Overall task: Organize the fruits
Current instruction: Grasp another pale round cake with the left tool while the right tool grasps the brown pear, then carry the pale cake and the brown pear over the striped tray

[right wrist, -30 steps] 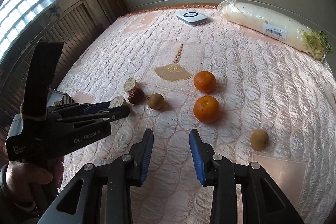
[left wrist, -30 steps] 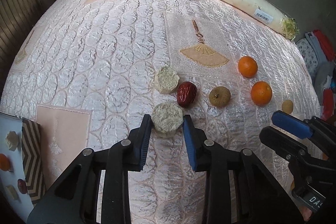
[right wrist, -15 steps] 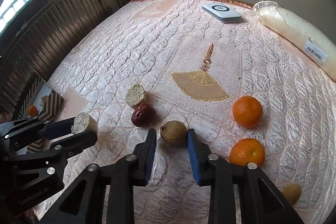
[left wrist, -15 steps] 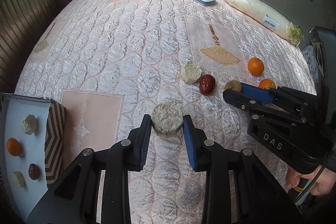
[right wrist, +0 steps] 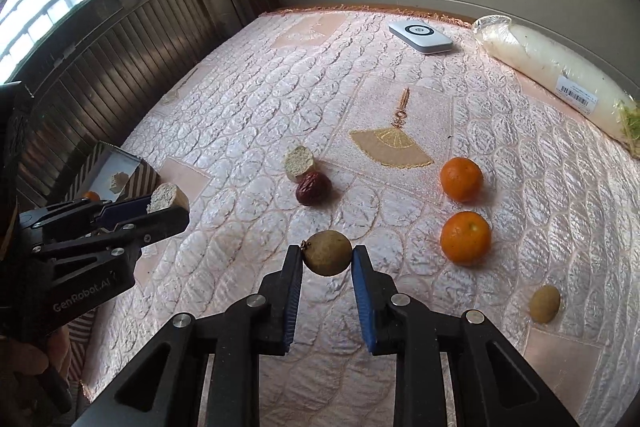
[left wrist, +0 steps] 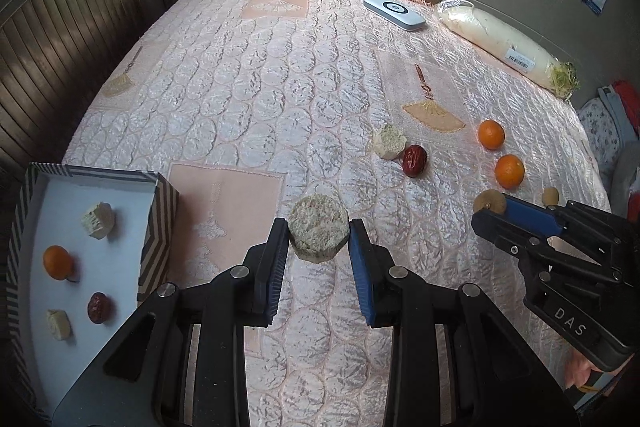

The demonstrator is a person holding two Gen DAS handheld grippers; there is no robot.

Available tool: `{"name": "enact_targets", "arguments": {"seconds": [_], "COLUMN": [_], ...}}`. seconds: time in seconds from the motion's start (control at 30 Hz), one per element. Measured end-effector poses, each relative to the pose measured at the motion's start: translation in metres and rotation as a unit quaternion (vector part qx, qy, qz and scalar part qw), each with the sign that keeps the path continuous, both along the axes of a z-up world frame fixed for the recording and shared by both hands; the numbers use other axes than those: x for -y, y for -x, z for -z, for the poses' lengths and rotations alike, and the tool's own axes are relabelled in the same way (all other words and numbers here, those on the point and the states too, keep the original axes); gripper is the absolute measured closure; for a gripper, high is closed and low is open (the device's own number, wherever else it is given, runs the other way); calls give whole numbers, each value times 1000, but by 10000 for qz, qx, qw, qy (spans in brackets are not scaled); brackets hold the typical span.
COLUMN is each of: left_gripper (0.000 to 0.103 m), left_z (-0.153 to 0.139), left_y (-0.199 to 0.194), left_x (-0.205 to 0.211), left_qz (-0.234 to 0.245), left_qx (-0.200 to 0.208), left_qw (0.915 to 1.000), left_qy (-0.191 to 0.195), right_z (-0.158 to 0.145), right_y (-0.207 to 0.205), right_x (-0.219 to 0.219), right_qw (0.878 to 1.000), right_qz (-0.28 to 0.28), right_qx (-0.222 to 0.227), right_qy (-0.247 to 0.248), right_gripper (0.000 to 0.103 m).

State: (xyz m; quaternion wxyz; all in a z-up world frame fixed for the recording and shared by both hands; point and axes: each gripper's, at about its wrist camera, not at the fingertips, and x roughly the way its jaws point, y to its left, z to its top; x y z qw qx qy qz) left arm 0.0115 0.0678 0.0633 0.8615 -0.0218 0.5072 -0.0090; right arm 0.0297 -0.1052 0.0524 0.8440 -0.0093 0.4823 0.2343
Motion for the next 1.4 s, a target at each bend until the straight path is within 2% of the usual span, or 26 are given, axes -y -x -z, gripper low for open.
{"name": "enact_targets", "arguments": {"seconds": [0.23,0.73,1.4], "left_gripper": [73,73,73], "left_z": [-12,-27,-19], "left_y": [23,65,113], "left_x": [-21,-79,-162], "left_qz": [-178,-774,-1700], "left_qx": [173,336,216], "left_qw": [9996,9961,9848], "left_qy": [-156,-262,-296], "right_z": [-17,-36,-35], "right_y": [27,55,82], "right_x": [-26,-99,-192], "right_qw": [9997,9942,9775], "right_qz": [-223,-1033,-2082], "right_qx": [108,310,336], "right_qy": [-55,-56,-20], "right_gripper": [79,79,79]}}
